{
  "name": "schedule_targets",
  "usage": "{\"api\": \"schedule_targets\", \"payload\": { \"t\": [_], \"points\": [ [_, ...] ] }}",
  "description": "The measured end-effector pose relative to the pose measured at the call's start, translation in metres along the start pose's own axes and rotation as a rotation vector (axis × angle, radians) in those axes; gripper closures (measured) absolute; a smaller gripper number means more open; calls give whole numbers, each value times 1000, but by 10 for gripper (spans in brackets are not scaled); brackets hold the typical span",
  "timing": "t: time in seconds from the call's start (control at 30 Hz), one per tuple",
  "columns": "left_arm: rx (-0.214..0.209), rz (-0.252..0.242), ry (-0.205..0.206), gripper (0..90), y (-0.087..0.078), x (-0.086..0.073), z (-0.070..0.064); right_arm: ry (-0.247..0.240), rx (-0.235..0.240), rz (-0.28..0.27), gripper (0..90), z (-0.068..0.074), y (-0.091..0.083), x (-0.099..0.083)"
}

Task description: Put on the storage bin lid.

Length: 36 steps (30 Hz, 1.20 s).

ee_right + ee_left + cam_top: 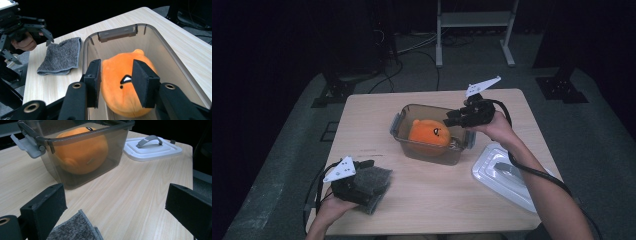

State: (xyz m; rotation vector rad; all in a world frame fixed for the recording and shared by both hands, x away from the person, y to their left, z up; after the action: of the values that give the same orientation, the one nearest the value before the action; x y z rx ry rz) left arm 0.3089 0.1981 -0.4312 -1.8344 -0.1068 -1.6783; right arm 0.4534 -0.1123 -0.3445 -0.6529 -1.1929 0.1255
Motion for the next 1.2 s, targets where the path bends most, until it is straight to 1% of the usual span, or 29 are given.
{"api": "schedule_targets", "payload": {
  "t": [0.27,0.53,0.7,0.83,0.9,0.97,1.03,1.13,1.2],
  "points": [
    [-1,1,-1,26,1,0,-1,0,-21,-6,543,-3,-20,-11],
    [-2,1,-1,26,1,0,-1,-1,-24,-5,527,-4,-30,-20],
    [-3,-1,0,26,1,1,-1,-7,-26,15,513,-5,-32,-27],
    [-3,-2,0,26,1,1,-1,-9,-27,26,510,-8,-34,-36],
    [-3,-1,1,26,1,1,-1,-6,-31,22,505,-9,-37,-40],
    [-4,2,1,26,2,0,-1,4,-21,-1,504,-11,-40,-44],
    [-4,4,0,26,2,0,-1,3,-36,-1,497,-13,-43,-52],
    [-6,5,0,26,4,1,-1,15,-39,-3,492,-15,-48,-62],
    [-8,2,0,26,4,1,-1,29,-37,-15,489,-16,-51,-68]
  ]
}}
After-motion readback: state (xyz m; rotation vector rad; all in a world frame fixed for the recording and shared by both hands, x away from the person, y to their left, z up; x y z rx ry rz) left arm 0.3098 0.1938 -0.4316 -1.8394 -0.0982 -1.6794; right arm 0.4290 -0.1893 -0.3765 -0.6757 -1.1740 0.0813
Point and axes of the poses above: each handheld gripper's, and its own axes: y roughly forward along the jaws, x roughly out of its top, z roughly to its left, the point moved 6 cm from there along y, roughly forward along the jaws, and after that the axes turned 3 degrees about y, right-handed, at the moved point
